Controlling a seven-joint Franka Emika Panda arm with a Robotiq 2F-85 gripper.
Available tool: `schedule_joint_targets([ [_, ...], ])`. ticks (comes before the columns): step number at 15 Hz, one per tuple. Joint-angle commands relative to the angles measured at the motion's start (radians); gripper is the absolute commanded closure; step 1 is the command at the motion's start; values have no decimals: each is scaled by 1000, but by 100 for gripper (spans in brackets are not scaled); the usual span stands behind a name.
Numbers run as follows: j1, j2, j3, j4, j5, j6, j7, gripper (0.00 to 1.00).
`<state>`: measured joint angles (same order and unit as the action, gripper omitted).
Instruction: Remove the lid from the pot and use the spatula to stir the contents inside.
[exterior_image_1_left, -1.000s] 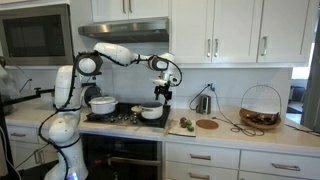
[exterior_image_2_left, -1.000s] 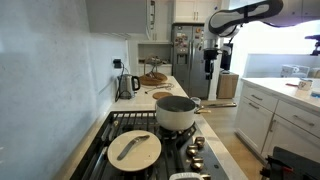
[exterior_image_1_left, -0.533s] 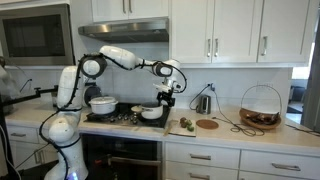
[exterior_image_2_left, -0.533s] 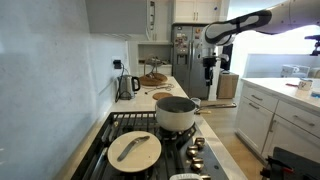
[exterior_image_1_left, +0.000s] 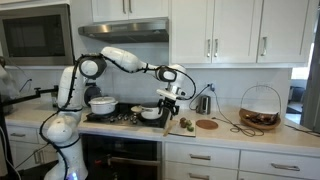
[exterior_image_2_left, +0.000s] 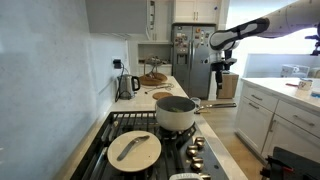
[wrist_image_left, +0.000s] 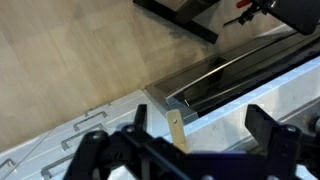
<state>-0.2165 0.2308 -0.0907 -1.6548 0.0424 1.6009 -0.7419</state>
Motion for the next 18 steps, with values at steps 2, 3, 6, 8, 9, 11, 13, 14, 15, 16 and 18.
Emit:
schedule_joint_targets([
  [2, -18, -57, -16, -111, -25, -6, -160, 0],
  [3, -19, -63, -19, -130, -27, -3, -185, 0],
  [6, -11, -82, -17, -208, -40, 64, -239, 0],
  [8, -3, -89, -15, -261, -48, 135, -262, 0],
  [9, 1, -90, -14, -283, -47, 165, -274, 0],
  [11, 8, -89, -11, -331, -35, 241, -292, 0],
  [13, 14, -88, -6, -377, -23, 327, -298, 0],
  [14, 18, -86, -4, -393, -22, 357, -295, 0],
  [15, 20, -86, -1, -409, -16, 384, -294, 0],
  [16, 23, -88, 1, -424, -12, 407, -296, 0],
  [18, 26, -92, 8, -448, 6, 442, -299, 0],
])
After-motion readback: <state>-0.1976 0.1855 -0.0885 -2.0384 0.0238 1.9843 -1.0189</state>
